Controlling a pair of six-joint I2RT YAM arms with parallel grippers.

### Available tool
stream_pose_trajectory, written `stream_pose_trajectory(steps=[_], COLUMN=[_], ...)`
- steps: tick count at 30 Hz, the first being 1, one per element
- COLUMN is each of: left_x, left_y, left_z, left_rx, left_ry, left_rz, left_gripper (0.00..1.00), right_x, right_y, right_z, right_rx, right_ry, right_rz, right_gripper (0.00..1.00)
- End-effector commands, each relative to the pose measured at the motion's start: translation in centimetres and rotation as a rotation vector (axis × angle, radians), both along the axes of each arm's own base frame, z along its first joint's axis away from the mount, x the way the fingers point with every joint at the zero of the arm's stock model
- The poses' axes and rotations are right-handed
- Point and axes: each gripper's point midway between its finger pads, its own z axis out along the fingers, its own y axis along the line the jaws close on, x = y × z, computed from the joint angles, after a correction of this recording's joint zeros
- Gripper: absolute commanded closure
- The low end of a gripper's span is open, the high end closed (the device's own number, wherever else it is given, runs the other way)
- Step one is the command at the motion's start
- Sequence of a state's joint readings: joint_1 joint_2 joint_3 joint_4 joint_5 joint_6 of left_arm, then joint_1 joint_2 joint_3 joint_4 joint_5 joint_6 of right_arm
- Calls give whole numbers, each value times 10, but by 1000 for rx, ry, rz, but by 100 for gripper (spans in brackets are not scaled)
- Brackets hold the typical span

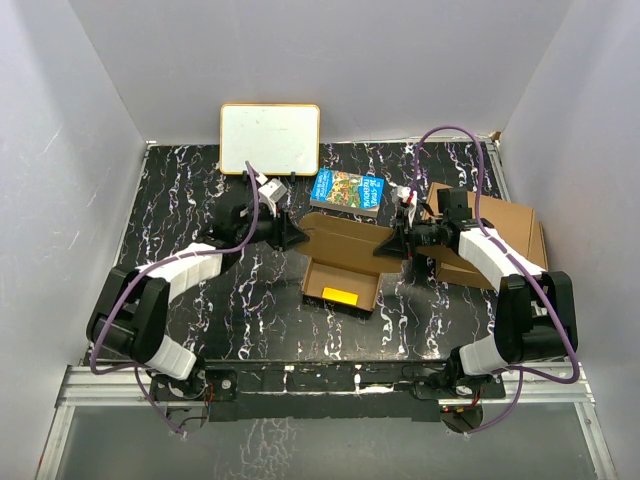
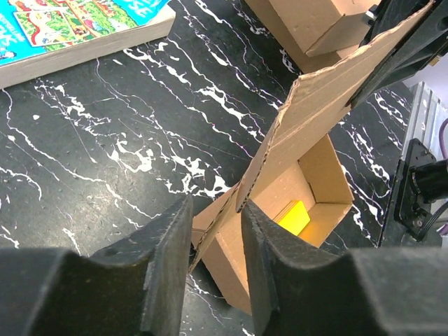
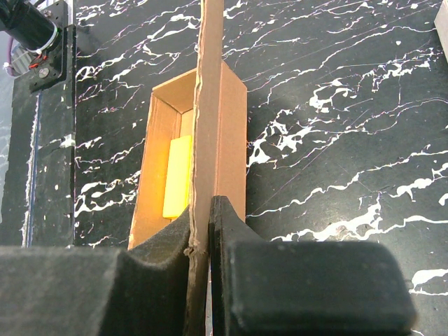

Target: Fold the paper box

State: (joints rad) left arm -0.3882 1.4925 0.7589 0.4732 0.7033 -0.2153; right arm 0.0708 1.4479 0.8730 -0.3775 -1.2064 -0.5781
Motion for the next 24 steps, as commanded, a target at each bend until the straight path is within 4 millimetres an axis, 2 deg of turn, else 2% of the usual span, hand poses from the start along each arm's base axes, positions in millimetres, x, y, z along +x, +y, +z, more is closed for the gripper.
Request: stream_pose_trajectory(steps=[1, 5, 8, 16, 24], left_x=[2, 0, -2, -5, -14], left_y=[-8, -9, -10, -3, 13], left_z=[16, 15, 15, 18, 25], left_rx=[-22, -27, -26, -13, -14], left_ry=[-50, -48, -48, -108, -172], left_rz=[-70, -91, -100, -78, 14], left_gripper=[72, 82, 100, 100, 100], right_x=[8, 8, 8, 10, 17], right_y=[2, 3, 2, 2, -3], right_z=[17, 16, 17, 18, 30], right_rx=[35, 35, 35, 31, 44], right_ry=[-87, -84, -85, -82, -64], right_rz=[31, 31, 31, 22, -9], right_gripper=[92, 92, 92, 89, 39])
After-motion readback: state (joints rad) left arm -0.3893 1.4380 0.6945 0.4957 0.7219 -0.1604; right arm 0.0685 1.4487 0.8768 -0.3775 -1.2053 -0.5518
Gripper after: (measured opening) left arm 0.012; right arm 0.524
